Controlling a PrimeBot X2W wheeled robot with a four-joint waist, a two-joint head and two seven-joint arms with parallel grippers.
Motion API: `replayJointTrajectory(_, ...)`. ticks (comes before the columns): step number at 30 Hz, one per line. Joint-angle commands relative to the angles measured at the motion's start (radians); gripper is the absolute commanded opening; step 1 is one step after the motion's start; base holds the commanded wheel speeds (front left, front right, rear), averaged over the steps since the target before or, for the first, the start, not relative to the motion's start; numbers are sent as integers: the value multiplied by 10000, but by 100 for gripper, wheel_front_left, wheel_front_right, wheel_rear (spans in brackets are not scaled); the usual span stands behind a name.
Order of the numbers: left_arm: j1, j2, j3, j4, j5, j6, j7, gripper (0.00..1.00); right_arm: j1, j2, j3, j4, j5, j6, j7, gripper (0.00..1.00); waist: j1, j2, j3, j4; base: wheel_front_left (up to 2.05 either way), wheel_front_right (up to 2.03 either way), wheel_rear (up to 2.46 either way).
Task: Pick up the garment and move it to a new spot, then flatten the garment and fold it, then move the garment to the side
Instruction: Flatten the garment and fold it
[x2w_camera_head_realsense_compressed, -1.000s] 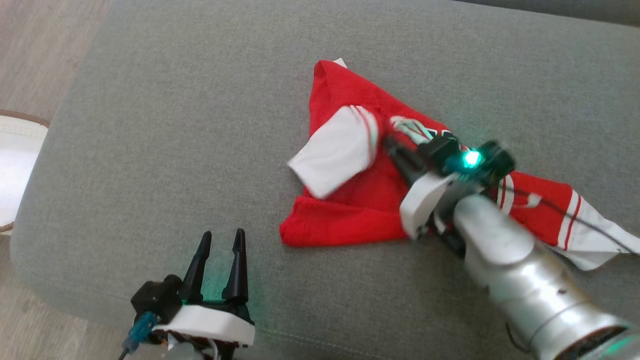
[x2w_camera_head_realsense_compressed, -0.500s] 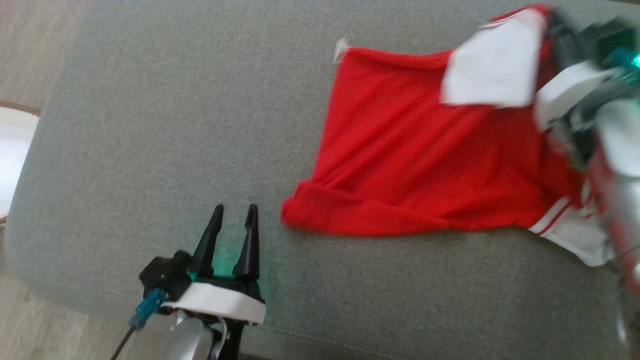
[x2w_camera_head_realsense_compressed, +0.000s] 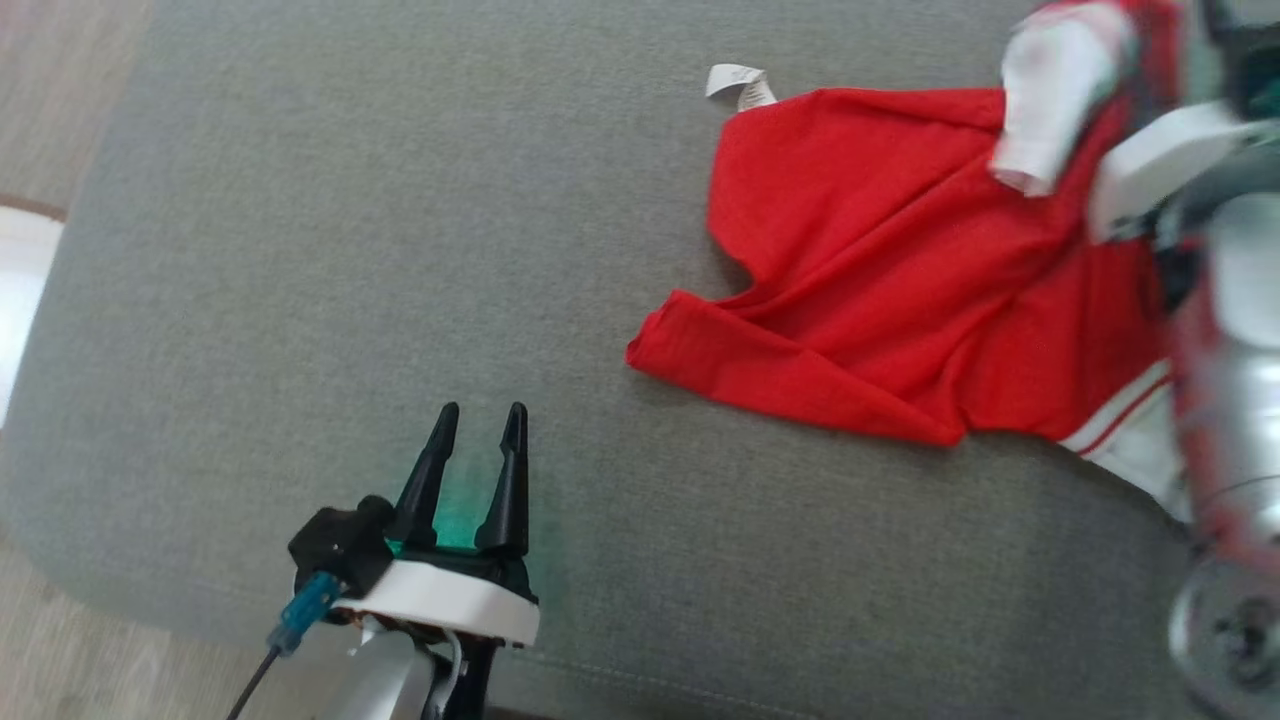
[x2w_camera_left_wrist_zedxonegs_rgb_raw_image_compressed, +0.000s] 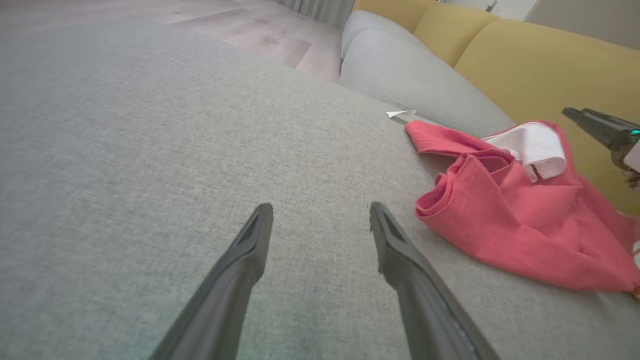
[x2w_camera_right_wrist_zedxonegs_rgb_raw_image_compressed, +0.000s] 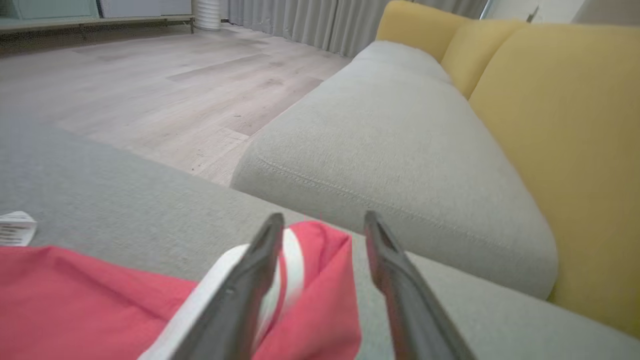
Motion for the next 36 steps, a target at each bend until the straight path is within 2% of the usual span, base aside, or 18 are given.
replayJointTrajectory(1, -295, 62, 354, -237, 114, 17, -51, 100, 49, 426, 87, -233, 136, 4, -209, 100, 0, 0, -82, -186, 0, 0, 0)
replayJointTrajectory(3, -363, 62, 429, -226, 186, 17, -51, 100, 367, 766, 156, -283, 386, 4, -307, 100, 0, 0, -194, -418, 0, 0, 0)
replayJointTrajectory(6, -437, 62, 543, -177, 321, 17, -51, 100, 1074, 1104, 634, -1068, 1256, 4, -329, 100, 0, 0, -402, -822, 0, 0, 0)
replayJointTrajectory(12, -458, 62, 1003, 145, 679, 58, -51, 100, 3436, 1214, 2164, -3016, 3839, 4, -334, 100, 0, 0, -1013, -1601, 0, 0, 0)
replayJointTrajectory(15, -344, 62, 1274, 313, 873, 97, -51, 100, 4643, 1217, 2589, -3728, 4746, 4, -335, 100, 0, 0, -1308, -1958, 0, 0, 0)
replayJointTrajectory(29, 1063, 62, 2075, 524, 1221, 248, -51, 100, 7900, 1219, 3249, -5229, 6075, 4, -336, 100, 0, 0, -2431, -2812, 0, 0, 0)
replayJointTrajectory(36, 915, 62, 1914, 580, 1242, 148, -51, 100, 8059, 1220, 3465, -5361, 6234, 4, -336, 100, 0, 0, -2345, -3020, 0, 0, 0)
